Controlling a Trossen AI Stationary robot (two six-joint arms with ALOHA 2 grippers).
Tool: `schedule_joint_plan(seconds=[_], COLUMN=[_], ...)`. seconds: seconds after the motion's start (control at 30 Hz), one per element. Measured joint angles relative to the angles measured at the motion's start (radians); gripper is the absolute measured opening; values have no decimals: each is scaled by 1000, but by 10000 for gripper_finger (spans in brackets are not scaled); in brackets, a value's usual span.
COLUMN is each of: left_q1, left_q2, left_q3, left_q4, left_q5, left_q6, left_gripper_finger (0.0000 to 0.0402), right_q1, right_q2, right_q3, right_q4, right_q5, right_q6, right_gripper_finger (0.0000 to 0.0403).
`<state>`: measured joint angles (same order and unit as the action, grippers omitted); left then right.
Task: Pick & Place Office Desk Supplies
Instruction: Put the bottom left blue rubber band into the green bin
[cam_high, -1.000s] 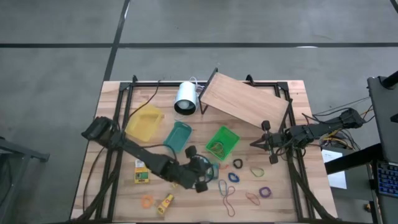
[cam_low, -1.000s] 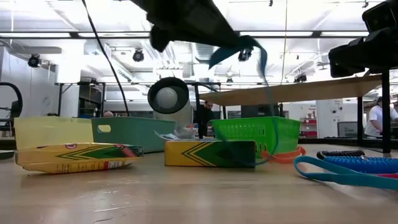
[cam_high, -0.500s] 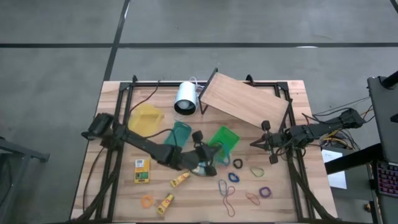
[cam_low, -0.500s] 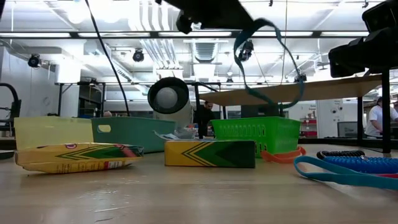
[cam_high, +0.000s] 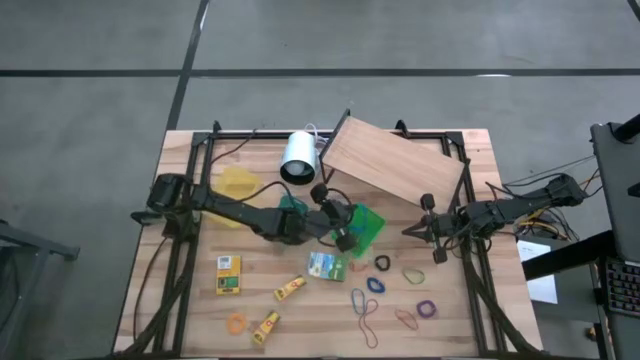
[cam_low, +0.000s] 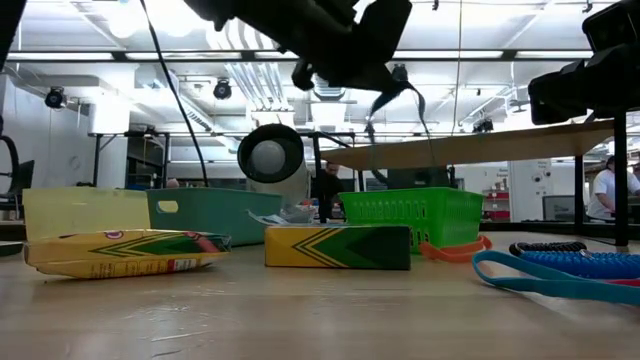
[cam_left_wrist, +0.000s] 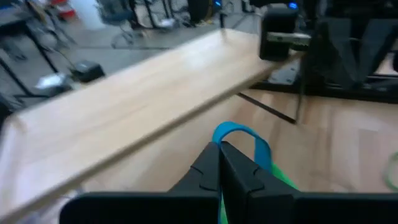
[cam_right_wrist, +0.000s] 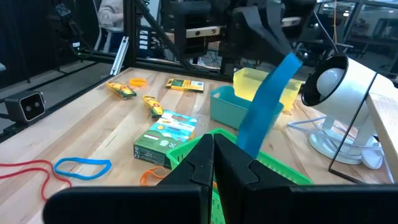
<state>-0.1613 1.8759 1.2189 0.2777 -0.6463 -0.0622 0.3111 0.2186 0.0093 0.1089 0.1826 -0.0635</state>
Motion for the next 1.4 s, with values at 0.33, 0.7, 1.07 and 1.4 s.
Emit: schedule_joint_plan(seconds=[0.33,0.7,1.07,1.4], left_q1=[3,4,11,65], left_q2=[0,0,0,66], left_q3=[-84,-178,-209,-159], left_q4=[-9,-13,-11,29], left_q5=[109,326,392,452], left_q6=[-123,-207,-209,-208], left_gripper_finger=[3,3,3,3], right_q1=[0,0,0,0], right_q2=[0,0,0,0], right_q3=[0,0,0,0], right_q4=[0,0,0,0], right_q5=[0,0,0,0], right_q6=[0,0,0,0], right_gripper_finger=[8,8,8,8])
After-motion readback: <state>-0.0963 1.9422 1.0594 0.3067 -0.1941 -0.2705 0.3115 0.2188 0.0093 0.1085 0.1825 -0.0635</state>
